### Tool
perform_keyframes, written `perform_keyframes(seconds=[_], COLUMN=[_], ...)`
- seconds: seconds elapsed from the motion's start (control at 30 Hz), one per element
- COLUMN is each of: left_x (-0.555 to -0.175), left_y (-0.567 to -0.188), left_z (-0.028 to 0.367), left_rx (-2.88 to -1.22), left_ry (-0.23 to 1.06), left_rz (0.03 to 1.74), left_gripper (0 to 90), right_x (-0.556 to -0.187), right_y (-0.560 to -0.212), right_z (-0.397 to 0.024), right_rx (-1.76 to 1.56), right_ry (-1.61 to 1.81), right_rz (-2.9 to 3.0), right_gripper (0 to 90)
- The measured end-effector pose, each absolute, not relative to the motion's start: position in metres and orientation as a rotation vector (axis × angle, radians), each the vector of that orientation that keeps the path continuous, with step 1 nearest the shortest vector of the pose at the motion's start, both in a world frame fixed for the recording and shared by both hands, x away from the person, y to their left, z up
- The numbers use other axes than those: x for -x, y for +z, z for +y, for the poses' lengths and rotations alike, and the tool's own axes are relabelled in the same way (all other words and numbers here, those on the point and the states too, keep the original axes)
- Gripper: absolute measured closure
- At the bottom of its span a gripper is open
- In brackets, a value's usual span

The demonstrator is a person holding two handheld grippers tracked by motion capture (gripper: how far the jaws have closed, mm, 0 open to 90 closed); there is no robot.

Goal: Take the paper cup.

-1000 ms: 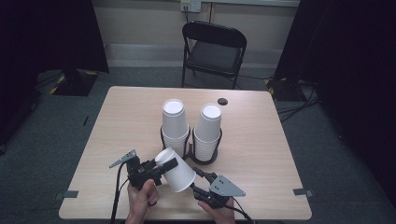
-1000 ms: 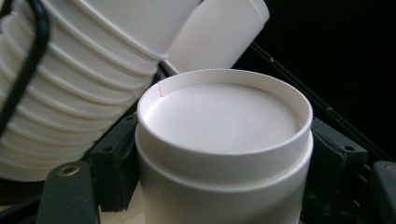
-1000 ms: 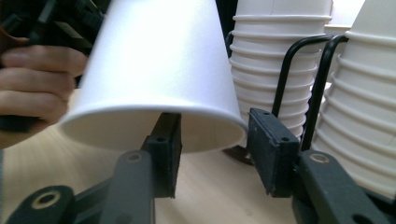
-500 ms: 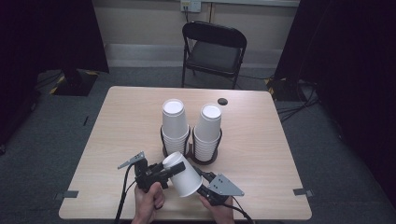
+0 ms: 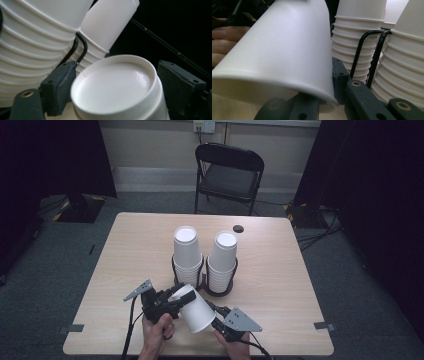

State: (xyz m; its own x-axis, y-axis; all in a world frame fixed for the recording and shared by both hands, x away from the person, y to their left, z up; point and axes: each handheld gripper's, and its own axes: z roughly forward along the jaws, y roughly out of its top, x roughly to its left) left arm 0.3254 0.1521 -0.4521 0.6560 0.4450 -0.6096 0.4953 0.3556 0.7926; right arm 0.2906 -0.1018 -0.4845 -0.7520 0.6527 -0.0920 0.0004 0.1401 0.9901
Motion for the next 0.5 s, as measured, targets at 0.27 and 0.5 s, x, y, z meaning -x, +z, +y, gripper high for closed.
perform_keyframes(seconds=[0.27, 0.5], left_x=[-0.33, -0.332], left_y=[-0.442, -0.435], left_z=[0.157, 0.163], left_rx=[-1.337, -1.372], left_ry=[0.201, 0.345], left_rz=[0.954, 0.926], left_gripper=[15.6, 15.1], right_x=[-0.293, -0.296], right_y=[-0.485, -0.486], right_z=[-0.105, -0.109], right_rx=[-0.648, -0.693], right_ry=[1.643, 1.631], right_rz=[1.943, 1.966], right_gripper=[86.0, 86.1])
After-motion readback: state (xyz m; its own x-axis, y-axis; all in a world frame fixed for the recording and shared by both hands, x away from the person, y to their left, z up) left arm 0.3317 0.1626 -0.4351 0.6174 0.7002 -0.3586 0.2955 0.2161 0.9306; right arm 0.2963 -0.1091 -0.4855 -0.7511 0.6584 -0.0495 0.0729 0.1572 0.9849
